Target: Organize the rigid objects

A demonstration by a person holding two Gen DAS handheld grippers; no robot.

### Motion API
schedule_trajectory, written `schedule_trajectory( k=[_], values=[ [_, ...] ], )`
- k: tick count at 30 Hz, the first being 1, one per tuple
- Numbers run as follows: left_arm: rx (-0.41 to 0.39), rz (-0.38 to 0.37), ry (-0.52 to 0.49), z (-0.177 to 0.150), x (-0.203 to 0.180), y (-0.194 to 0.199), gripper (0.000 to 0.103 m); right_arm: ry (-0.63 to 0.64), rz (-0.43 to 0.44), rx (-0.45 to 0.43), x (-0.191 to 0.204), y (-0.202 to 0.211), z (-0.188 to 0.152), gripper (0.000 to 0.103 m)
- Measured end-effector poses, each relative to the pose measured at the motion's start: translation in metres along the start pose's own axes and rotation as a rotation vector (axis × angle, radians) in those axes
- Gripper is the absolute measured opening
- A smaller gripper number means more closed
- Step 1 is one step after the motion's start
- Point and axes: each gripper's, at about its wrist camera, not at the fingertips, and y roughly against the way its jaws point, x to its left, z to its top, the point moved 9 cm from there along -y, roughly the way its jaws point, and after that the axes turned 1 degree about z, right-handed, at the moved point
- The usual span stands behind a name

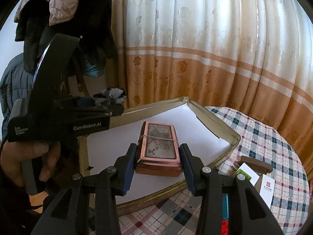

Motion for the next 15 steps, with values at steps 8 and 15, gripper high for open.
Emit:
schedule_trajectory(
  k=[8, 15],
  values=[
    [0.003, 0.004, 0.003, -0.003, 0.002, -0.003, 0.051, 0.025, 0.005, 0.007, 0.008, -0.006, 0.0, 0.047],
    [0.012, 0.006, 0.008, -0.006, 0.004, -0.006, 0.051, 0.034, 0.016, 0.022, 0.013, -0.017, -0.003, 0.047]
  ],
)
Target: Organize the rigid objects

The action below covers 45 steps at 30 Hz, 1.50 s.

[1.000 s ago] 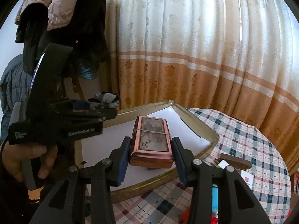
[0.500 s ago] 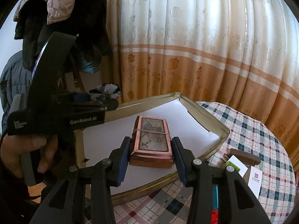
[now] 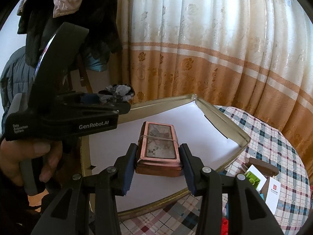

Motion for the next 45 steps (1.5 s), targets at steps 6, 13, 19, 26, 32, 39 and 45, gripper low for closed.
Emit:
schedule_trajectory(
  k=[6, 13, 19, 26, 32, 39, 45],
  values=[
    [0.004, -0.001, 0.001, -0.001, 0.0, -0.002, 0.052, -0.003, 0.008, 0.005, 0.0, -0.004, -0.002, 0.047],
    [0.007, -0.003, -0.003, -0.003, -0.002, -0.003, 0.051, -0.003, 0.013, 0.009, 0.002, -0.005, -0.003, 0.047],
    [0.009, -0.005, -0.004, -0.004, -0.003, -0.003, 0.051, -0.005, 0.016, 0.011, 0.003, -0.006, -0.005, 0.047],
    [0.011, -0.006, -0.007, -0.006, -0.004, -0.004, 0.051, -0.006, 0.019, 0.014, 0.005, -0.006, -0.007, 0.047],
    [0.015, -0.005, -0.005, -0.007, -0.004, -0.005, 0.051, -0.006, 0.021, 0.014, 0.005, -0.008, -0.007, 0.047],
    [0.018, -0.005, -0.008, -0.008, -0.004, -0.005, 0.052, -0.007, 0.024, 0.018, 0.005, -0.01, -0.009, 0.047],
    [0.023, -0.009, -0.019, -0.012, -0.008, -0.007, 0.051, -0.011, 0.023, 0.028, 0.005, -0.011, -0.013, 0.047]
  ],
)
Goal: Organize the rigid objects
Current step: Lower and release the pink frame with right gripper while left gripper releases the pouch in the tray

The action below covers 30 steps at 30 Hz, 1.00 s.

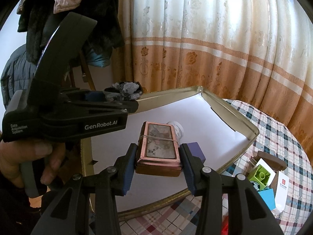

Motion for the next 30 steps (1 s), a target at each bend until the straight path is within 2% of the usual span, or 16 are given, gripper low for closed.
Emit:
schedule_trajectory(
  k=[18, 20, 21, 22, 24, 27, 29, 30],
  values=[
    [0.024, 0.003, -0.004, -0.004, -0.004, -0.006, 0.052, -0.001, 0.005, 0.019, 0.002, -0.004, -0.005, 0.047],
    [0.031, 0.008, 0.0, -0.005, -0.003, -0.007, 0.053, 0.003, 0.03, 0.039, 0.006, -0.007, -0.007, 0.047],
    [0.038, 0.004, 0.003, -0.005, -0.003, -0.008, 0.055, 0.006, 0.033, 0.042, 0.007, -0.007, -0.008, 0.051],
    [0.042, 0.0, 0.005, -0.006, -0.002, -0.009, 0.055, 0.014, 0.033, 0.04, 0.009, -0.007, -0.009, 0.062],
    [0.051, -0.001, 0.019, -0.007, -0.001, -0.01, 0.059, 0.014, 0.037, 0.029, 0.012, -0.005, -0.009, 0.072],
    [0.049, -0.008, 0.03, -0.005, 0.0, -0.006, 0.062, 0.014, 0.034, 0.019, 0.012, 0.003, -0.011, 0.072],
    [0.042, -0.009, 0.041, -0.003, 0.001, -0.003, 0.071, 0.011, 0.02, 0.011, 0.01, 0.009, -0.011, 0.072],
    [0.029, -0.003, 0.047, -0.001, 0.002, 0.0, 0.08, -0.002, 0.014, -0.001, 0.005, 0.016, -0.012, 0.072]
  ],
)
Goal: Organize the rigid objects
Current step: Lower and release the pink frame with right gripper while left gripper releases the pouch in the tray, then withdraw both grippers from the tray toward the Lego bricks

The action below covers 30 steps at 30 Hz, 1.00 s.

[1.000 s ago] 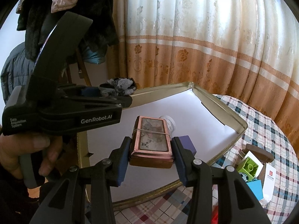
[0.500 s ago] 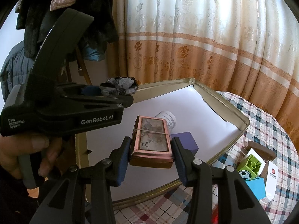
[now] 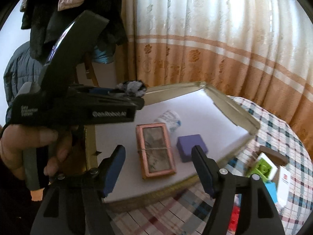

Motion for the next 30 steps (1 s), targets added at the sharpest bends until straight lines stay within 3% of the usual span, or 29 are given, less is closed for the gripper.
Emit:
schedule_trajectory(
  k=[1, 3, 7, 15, 22, 30],
  values=[
    [-0.011, 0.004, 0.003, 0.001, 0.0, 0.003, 0.09, -0.017, -0.007, -0.007, -0.005, 0.005, -0.001, 0.072],
    [-0.02, 0.003, 0.004, 0.003, -0.003, 0.007, 0.101, -0.051, -0.027, -0.022, -0.016, 0.018, -0.004, 0.074],
    [-0.043, -0.015, -0.015, 0.006, -0.017, 0.017, 0.102, -0.12, -0.105, -0.036, -0.052, 0.045, -0.019, 0.081],
    [-0.052, -0.048, -0.029, 0.005, -0.04, 0.028, 0.102, -0.378, -0.248, 0.043, -0.134, 0.07, -0.073, 0.081],
    [-0.051, -0.075, -0.046, 0.001, -0.059, 0.035, 0.102, -0.391, -0.205, 0.11, -0.122, 0.054, -0.079, 0.081],
    [-0.03, -0.097, -0.056, -0.008, -0.072, 0.035, 0.102, -0.379, -0.254, 0.231, -0.118, 0.023, -0.092, 0.081]
  ],
)
